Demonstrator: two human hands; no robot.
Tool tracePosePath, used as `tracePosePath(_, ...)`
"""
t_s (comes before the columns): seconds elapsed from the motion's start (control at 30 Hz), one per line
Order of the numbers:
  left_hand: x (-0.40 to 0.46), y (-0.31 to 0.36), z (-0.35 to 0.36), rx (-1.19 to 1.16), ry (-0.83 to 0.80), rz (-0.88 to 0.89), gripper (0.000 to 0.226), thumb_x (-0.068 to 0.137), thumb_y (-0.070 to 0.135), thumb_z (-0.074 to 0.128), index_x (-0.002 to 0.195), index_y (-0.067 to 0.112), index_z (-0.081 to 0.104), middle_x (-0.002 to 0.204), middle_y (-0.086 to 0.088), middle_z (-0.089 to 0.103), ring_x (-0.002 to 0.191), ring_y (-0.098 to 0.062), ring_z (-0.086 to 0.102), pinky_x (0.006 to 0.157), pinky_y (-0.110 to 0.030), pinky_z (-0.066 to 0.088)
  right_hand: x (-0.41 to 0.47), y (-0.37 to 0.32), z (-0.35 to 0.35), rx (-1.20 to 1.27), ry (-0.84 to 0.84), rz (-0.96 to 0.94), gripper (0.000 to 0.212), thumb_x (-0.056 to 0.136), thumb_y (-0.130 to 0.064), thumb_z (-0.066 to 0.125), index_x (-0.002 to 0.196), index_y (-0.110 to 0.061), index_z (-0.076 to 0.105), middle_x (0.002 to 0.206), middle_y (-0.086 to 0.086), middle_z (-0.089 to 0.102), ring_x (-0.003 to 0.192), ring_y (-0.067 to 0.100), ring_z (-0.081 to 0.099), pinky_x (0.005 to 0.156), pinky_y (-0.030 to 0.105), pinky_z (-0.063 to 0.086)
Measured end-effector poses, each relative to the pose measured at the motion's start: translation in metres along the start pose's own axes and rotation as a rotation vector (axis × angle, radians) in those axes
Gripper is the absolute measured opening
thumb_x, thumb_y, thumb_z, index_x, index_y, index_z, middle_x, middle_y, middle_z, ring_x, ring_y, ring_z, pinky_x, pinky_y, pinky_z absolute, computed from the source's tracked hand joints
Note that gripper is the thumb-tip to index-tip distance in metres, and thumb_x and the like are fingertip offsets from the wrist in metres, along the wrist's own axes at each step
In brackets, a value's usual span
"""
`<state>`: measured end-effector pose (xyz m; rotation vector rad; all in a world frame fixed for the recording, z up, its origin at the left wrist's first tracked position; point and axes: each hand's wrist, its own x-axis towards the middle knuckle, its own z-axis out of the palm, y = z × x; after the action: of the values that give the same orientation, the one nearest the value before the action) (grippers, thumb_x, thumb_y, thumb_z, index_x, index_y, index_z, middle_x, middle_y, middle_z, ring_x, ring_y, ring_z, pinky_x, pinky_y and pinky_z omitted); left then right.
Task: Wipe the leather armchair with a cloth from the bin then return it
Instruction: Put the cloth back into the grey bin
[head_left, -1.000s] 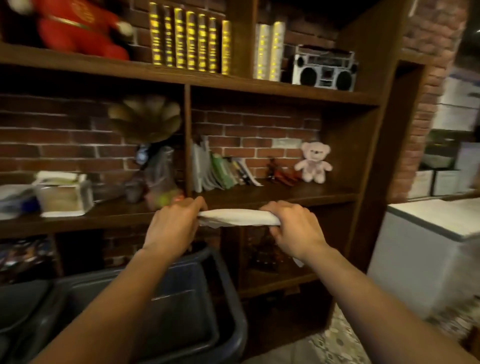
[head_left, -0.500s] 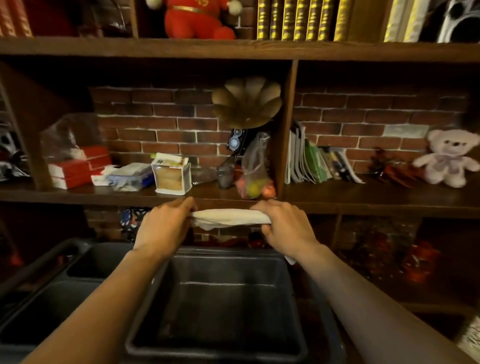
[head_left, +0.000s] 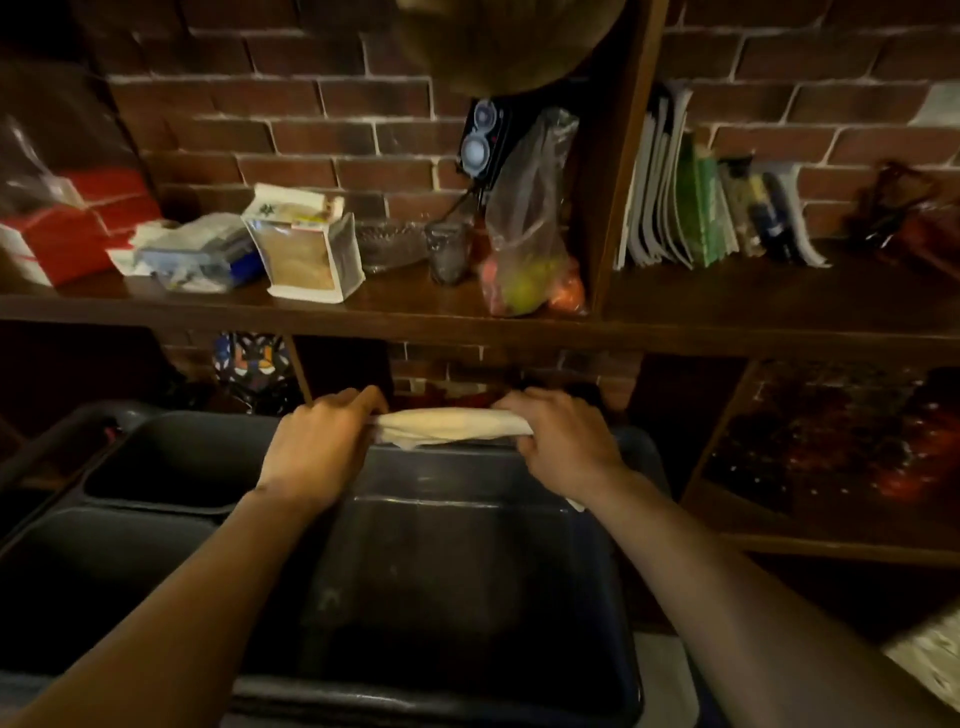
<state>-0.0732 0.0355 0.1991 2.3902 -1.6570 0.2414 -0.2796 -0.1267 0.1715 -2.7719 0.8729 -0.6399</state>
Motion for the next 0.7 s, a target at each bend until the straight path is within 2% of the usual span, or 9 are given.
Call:
tracePosePath(0.13, 0.01, -0.016, 0.051, -0.016, -0.065, -0.018, 0.022, 0.093, 0.028, 0.062, 0.114, 0.029, 0.054, 0.11, -0.004, 0.069, 0.091, -0.034, 0.069, 0.073, -0.043, 0.052, -0.001, 0.014, 0.048, 0.029, -0.08, 0.029, 0.046, 0.086, -0.01, 0.072, 0.126, -0.031, 0.063, 0.116, -0.004, 0.067, 0.105, 0.02, 0.064, 0.08, 0.034, 0.047)
tracePosePath(0.3, 0.007, -0.048, 0.124, -0.037, -0.208, -0.017, 0.034, 0.091, 0.033, 0.065, 0.122, 0.034, 0.051, 0.118, -0.007, 0.07, 0.097, -0.033, 0.07, 0.079, -0.043, 0.053, -0.007, 0.02, 0.111, 0.015, -0.208, 0.103, 0.044, 0.087, -0.011, 0.069, 0.126, -0.031, 0.062, 0.123, -0.004, 0.067, 0.111, 0.02, 0.063, 0.091, 0.039, 0.052)
tracePosePath(0.43, -0.001, -0.072, 0.178, 0.009, -0.307, -0.007, 0.031, 0.094, 0.034, 0.06, 0.125, 0.034, 0.052, 0.126, -0.001, 0.065, 0.105, -0.03, 0.068, 0.081, -0.042, 0.052, -0.018, 0.019, 0.164, -0.036, -0.297, 0.102, 0.056, 0.083, -0.007, 0.069, 0.132, -0.03, 0.058, 0.124, -0.004, 0.064, 0.115, 0.021, 0.057, 0.094, 0.036, 0.048)
tracePosePath(0.57, -0.015, -0.082, 0.225, 0.054, -0.439, 0.022, 0.037, 0.091, 0.031, 0.063, 0.127, 0.032, 0.051, 0.125, 0.001, 0.065, 0.106, -0.027, 0.068, 0.08, -0.04, 0.054, -0.044, 0.021, 0.214, -0.063, -0.399, 0.109, 0.066, 0.08, -0.01, 0.072, 0.14, -0.029, 0.052, 0.132, -0.005, 0.059, 0.121, 0.023, 0.052, 0.099, 0.037, 0.042)
tracePosePath(0.63, -0.02, -0.085, 0.244, 0.058, -0.549, 0.042, 0.045, 0.091, 0.034, 0.059, 0.133, 0.032, 0.045, 0.131, 0.001, 0.062, 0.109, -0.028, 0.067, 0.083, -0.039, 0.054, -0.058, 0.021, 0.235, -0.058, -0.463, 0.125, 0.07, 0.08, -0.01, 0.071, 0.143, -0.029, 0.049, 0.139, -0.005, 0.055, 0.125, 0.024, 0.049, 0.101, 0.037, 0.039)
tracePosePath(0.7, -0.027, -0.088, 0.263, 0.029, -0.664, 0.067, 0.06, 0.088, 0.044, 0.062, 0.142, 0.031, 0.039, 0.14, 0.002, 0.055, 0.115, -0.028, 0.065, 0.088, -0.038, 0.053, -0.072, 0.022, 0.252, -0.053, -0.546, 0.15, 0.071, 0.083, -0.009, 0.067, 0.147, -0.03, 0.044, 0.148, -0.005, 0.047, 0.135, 0.024, 0.041, 0.108, 0.035, 0.033)
